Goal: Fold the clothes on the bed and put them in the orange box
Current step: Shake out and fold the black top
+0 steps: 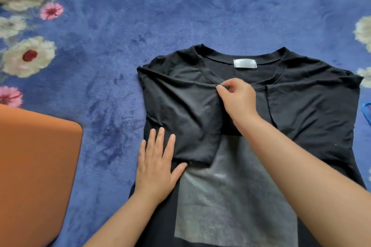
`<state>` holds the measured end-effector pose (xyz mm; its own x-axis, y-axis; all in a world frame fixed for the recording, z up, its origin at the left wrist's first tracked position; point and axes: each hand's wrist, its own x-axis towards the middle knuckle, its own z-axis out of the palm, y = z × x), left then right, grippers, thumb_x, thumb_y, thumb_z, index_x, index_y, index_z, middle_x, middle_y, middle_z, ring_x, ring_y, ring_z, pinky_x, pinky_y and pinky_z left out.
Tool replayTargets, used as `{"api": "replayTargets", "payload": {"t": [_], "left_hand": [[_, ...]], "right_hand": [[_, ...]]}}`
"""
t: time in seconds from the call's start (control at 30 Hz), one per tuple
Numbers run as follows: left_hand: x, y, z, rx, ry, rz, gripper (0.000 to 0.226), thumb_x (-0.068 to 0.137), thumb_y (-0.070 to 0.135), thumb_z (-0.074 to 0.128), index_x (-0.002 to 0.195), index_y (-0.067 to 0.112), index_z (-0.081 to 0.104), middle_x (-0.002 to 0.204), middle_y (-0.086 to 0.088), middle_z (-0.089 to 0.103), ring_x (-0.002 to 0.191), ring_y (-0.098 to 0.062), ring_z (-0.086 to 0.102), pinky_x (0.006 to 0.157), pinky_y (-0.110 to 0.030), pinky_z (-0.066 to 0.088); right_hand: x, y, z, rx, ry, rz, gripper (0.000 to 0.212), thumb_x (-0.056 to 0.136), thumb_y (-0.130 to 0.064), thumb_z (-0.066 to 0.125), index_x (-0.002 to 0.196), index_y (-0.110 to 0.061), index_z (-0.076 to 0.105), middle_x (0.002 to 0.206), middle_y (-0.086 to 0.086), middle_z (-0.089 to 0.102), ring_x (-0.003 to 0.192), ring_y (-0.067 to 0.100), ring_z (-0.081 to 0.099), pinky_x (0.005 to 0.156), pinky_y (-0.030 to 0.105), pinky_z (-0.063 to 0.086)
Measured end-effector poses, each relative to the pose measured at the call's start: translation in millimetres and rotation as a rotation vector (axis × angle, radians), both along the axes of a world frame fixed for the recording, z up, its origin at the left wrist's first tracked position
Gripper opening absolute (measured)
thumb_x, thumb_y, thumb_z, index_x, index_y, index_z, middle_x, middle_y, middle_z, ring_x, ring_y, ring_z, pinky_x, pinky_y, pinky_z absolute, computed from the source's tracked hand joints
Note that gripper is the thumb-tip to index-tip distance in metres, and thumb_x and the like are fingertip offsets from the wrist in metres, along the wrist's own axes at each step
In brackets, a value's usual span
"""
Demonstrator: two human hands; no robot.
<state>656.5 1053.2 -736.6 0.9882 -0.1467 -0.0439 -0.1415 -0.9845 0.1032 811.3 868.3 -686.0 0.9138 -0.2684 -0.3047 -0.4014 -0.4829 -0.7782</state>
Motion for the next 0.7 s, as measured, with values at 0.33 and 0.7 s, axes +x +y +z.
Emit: {"api": "replayTargets", "payload": {"t": [0.33,0.7], "left_hand": [[3,-9,-7,0.062,-0.137,-0.018,0.052,0.081,0.049,0.033,0.131,0.034,0.036,0.140,-0.023,0.033,0.129,-0.037,0.027,0.101,-0.051,0.017],[-46,-40,23,-0.073,-0.101,-0.356,0.053,0.081,0.047,0.038,0.126,0.018,0.042,0.138,-0.019,0.043,0.128,-0.029,0.029,0.104,-0.055,0.016]], "right_hand": [[-11,-14,-6,-0.425,-0.013,0.303,0.037,0.097,-0.025,0.043,0.125,-0.001,0.042,0.121,0.017,0.053,0.110,0.032,0.049,0.082,0.034,0.036],[-165,-88,-2,-0.555,-0.292,0.877,0.022,0.068,0.000,0.048,0.084,0.008,0.062,0.090,0.023,0.062,0.080,0.042,0.061,0.070,0.042,0.054]]}}
